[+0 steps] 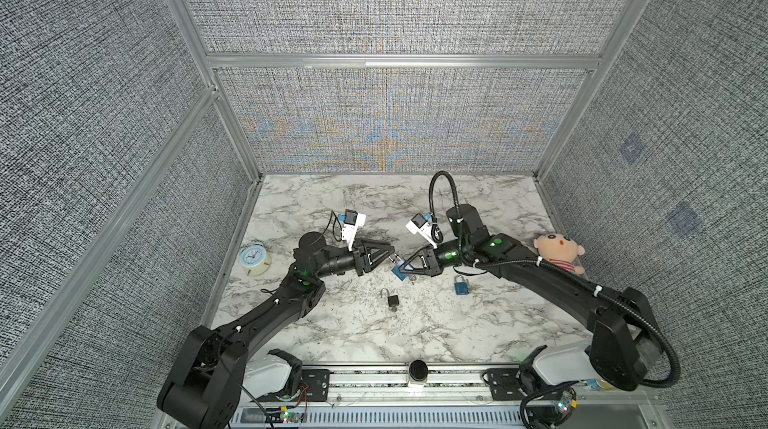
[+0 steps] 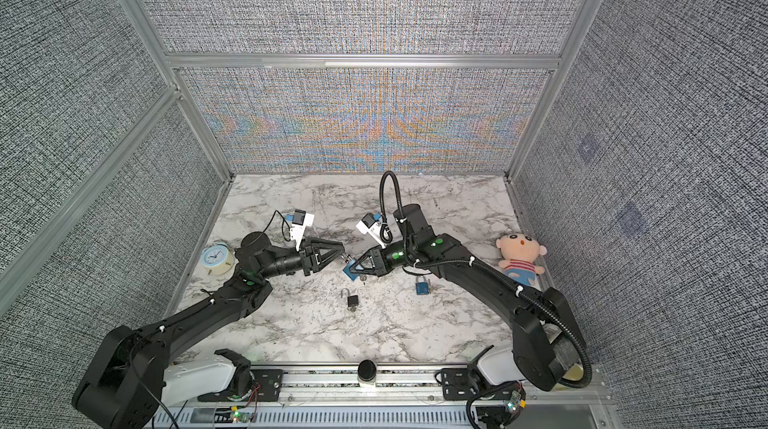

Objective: Lock with the key

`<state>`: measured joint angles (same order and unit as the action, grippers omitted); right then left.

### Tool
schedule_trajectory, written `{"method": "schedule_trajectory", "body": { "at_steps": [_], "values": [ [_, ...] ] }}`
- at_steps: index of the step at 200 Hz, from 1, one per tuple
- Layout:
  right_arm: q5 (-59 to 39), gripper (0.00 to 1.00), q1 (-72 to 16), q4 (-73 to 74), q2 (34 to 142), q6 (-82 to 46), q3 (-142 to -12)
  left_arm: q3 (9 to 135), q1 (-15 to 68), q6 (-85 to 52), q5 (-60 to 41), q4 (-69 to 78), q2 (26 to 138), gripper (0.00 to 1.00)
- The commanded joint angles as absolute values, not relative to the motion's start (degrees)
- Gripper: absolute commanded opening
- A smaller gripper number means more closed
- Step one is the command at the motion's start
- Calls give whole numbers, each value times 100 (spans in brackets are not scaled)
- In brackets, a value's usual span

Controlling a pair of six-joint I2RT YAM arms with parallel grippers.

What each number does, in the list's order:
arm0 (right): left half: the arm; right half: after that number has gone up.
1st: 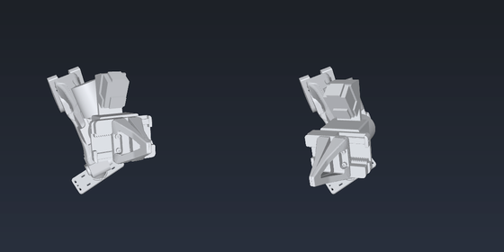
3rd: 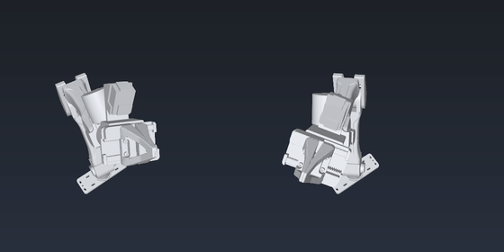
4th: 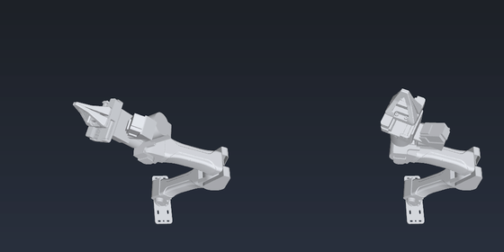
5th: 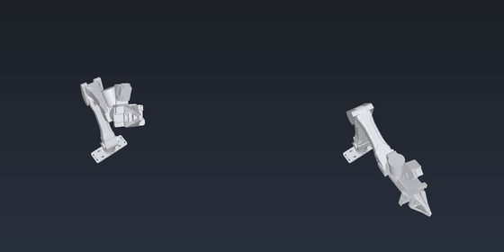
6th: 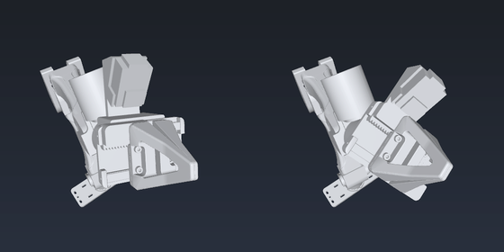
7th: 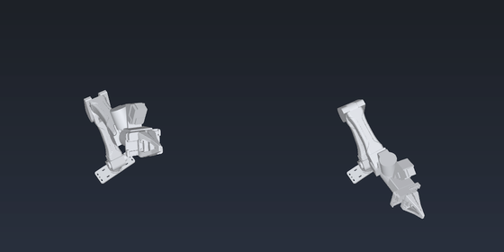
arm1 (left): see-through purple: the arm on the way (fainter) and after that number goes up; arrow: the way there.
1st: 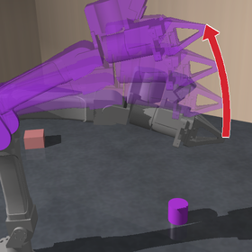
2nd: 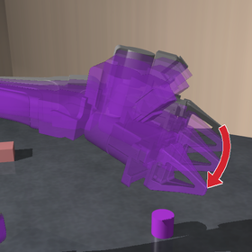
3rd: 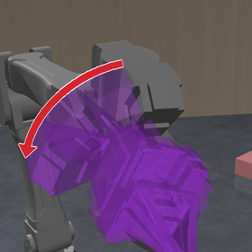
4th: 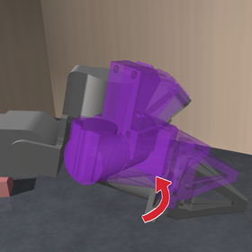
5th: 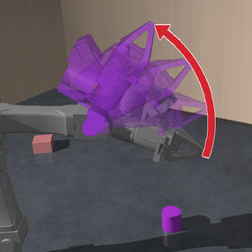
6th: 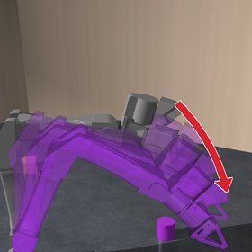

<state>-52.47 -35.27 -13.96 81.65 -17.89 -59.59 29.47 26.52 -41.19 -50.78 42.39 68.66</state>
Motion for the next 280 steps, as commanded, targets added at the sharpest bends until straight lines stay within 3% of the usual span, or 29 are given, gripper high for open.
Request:
{"method": "schedule_trajectory", "body": {
  "at_steps": [1,57,77,169,222,280],
  "values": [
    [-5490,0,-3499,-1304,8163,-1793,-6036,2896,2654,-4102,-5263,4435,6881,36],
    [-5528,0,-3491,-1221,8149,-1867,-5969,2867,2654,-4225,-5313,4727,7094,37],
    [-5602,0,-3489,-1039,8157,-2000,-5908,2865,2654,-4236,-5302,4772,7155,43],
    [-5722,0,-3462,-929,8234,-2100,-5978,2846,2654,-4225,-5304,4803,7186,43],
    [-5713,0,-3414,-913,8234,-2120,-5948,2813,2653,-4184,-5295,4734,7139,31],
    [-5695,0,-3384,-949,8168,-2120,-5925,2777,2653,-4055,-5221,4491,7014,29]
  ]
}}
